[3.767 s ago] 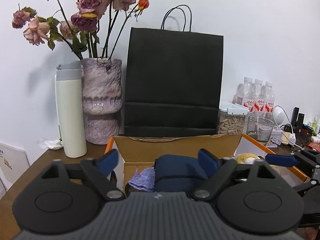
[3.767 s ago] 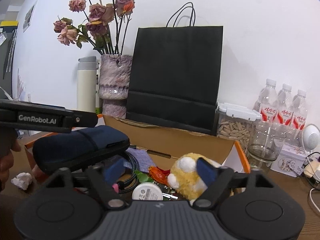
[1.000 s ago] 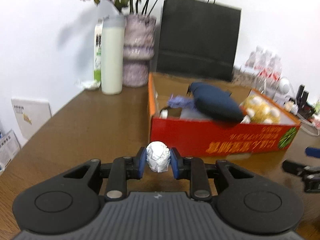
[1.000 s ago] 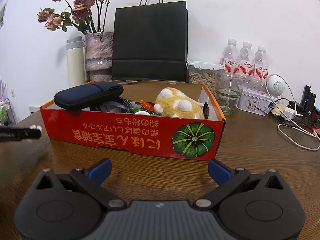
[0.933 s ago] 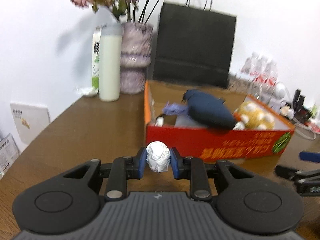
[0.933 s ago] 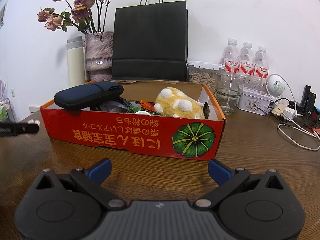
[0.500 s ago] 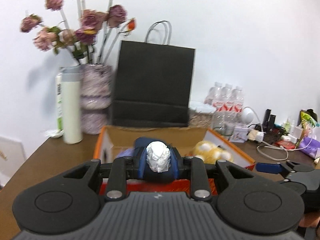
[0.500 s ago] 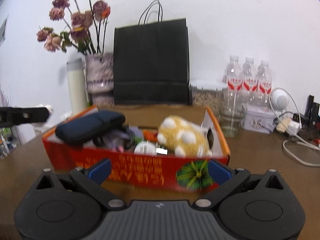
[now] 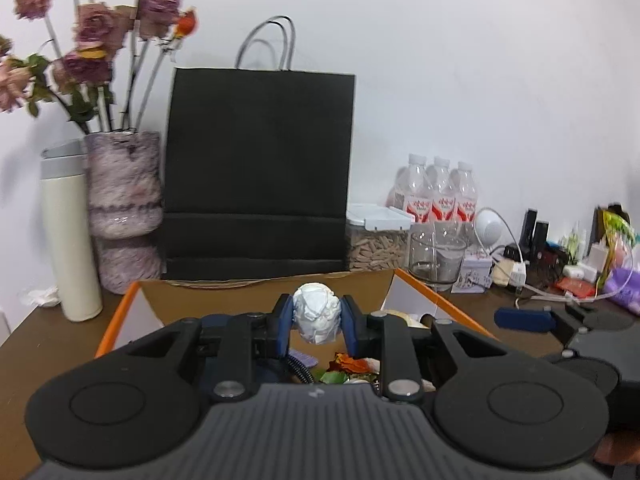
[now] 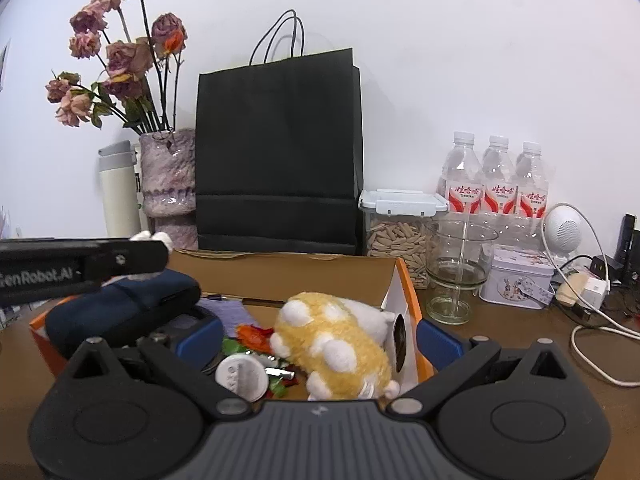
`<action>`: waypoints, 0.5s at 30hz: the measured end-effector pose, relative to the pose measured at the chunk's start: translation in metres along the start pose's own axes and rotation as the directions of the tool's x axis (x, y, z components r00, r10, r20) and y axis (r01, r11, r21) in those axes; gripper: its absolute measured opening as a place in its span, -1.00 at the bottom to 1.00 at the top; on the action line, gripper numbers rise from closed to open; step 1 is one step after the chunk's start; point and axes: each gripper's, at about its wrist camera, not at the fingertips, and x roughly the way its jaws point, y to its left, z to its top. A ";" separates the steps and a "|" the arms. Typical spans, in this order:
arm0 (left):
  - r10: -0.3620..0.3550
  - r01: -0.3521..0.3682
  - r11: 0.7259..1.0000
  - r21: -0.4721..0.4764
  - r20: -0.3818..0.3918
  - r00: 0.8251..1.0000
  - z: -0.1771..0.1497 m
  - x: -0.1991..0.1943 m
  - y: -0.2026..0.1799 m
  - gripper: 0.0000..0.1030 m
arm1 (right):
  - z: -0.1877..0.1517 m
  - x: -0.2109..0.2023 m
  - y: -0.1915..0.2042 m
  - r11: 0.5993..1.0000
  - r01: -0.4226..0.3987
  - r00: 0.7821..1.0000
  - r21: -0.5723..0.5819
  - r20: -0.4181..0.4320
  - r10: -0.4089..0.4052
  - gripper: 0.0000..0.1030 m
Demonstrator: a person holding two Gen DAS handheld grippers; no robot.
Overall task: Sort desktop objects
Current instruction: 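Carry the tissue over the box with the left gripper, then open the left gripper to drop the tissue into the box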
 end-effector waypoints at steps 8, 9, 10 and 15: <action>-0.005 0.005 0.999 0.032 -0.022 1.000 -0.005 0.020 -0.001 -0.48 | -0.006 0.010 -0.001 1.000 0.004 1.000 -0.018 -0.015 -0.004 1.00; 0.000 0.001 1.000 0.030 -0.022 1.000 -0.005 0.020 -0.001 -0.46 | -0.006 0.009 0.000 1.000 0.003 1.000 -0.022 -0.012 -0.004 1.00; 0.008 -0.007 1.000 0.028 -0.019 1.000 -0.005 0.019 -0.001 -0.25 | -0.007 0.008 0.001 1.000 0.002 1.000 -0.025 -0.008 -0.003 1.00; 0.030 -0.031 0.999 0.009 0.038 0.999 -0.003 0.005 0.001 0.70 | -0.007 0.003 0.005 0.999 -0.001 1.000 -0.037 0.008 0.002 1.00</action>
